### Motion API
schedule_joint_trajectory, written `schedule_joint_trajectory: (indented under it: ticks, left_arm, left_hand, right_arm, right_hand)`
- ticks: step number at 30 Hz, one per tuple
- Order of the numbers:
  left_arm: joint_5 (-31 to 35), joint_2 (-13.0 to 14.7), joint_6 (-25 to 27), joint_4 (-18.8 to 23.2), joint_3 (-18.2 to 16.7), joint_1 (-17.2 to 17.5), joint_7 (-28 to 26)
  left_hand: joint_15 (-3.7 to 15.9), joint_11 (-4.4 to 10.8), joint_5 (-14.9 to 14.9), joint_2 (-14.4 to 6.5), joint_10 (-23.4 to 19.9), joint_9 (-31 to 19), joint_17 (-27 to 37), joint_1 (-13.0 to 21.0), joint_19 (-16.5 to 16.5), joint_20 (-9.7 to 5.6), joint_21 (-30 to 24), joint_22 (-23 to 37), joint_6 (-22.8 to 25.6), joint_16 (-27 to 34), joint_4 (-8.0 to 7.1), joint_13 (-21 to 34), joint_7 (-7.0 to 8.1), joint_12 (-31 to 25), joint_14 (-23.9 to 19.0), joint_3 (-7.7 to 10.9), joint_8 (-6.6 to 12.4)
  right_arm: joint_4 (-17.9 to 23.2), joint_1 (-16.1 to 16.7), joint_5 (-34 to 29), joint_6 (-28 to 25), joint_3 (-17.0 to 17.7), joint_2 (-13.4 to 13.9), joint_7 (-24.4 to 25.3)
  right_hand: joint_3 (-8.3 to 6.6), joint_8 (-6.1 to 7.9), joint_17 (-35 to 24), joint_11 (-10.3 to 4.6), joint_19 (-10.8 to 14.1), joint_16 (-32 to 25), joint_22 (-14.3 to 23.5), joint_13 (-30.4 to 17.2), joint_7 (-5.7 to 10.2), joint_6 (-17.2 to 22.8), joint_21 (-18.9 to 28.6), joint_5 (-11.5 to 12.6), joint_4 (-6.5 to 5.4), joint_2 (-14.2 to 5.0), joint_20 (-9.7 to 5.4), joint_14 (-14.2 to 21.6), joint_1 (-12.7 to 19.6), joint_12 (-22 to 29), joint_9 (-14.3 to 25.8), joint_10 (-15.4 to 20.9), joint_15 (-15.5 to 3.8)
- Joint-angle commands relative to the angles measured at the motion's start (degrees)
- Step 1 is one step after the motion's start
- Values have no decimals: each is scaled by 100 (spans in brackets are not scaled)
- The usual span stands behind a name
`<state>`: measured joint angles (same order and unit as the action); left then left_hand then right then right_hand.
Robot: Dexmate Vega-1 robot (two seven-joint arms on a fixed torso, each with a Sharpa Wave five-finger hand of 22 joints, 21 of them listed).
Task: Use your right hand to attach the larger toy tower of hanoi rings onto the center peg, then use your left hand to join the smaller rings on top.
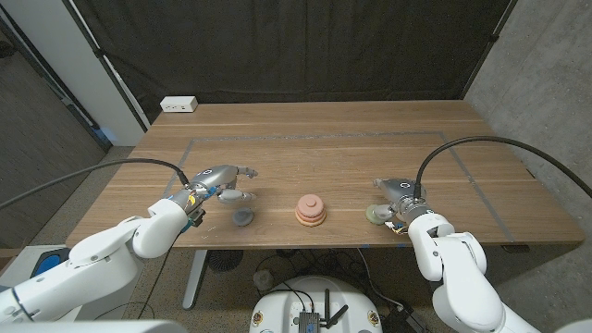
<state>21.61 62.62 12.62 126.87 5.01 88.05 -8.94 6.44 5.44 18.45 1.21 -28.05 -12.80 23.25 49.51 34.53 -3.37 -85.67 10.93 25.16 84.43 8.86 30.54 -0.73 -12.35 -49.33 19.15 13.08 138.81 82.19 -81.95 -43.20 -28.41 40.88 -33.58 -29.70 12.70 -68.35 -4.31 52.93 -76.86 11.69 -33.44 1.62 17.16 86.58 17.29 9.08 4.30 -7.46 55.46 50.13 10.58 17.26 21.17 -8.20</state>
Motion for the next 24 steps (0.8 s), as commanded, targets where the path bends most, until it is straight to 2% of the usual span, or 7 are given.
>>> schedule_joint_trajectory:
  ticks: [1, 6, 24]
  left_arm:
    - [-73, -33, -86, -41, -77, 83, -43]
    - [-97, -43, -126, -65, -115, 105, -39]
    - [-106, -76, -208, -107, -188, 124, 1]
  left_hand:
    - [605, 0, 34, -50, -43, 6, 24, 15, 47, -679, -29, -6, 72, 29, -4, 12, -15, -14, -60, 36, 19]
    - [605, -13, 40, -78, -56, 5, 28, -1, 38, -673, -27, -7, 83, 18, -9, 21, -27, -20, -51, 52, 12]
    - [605, -30, 55, -119, -94, 1, 51, -52, 41, -667, -19, -12, 130, 4, -6, 35, -37, -26, -43, 86, -3]
  right_arm:
    - [-34, 62, -327, 98, 77, -311, -446]
    - [-104, 21, -457, 175, 63, -446, -561]
    - [-318, -77, -852, 404, 89, -839, -1043]
  right_hand:
    - [70, 14, 7, 112, 8, -9, 25, 23, -119, 45, 24, -74, 3, 71, -489, 36, -53, 55, -9, 75, -426]
    - [85, 17, -24, 184, 24, -18, 41, 49, -176, 60, 45, -105, -7, 76, -486, 64, -84, 59, -21, 81, -425]
    - [113, 3, -69, 177, -5, 10, 21, 92, -212, 30, 27, -160, -35, 106, -487, 51, -188, 59, -41, 45, -421]
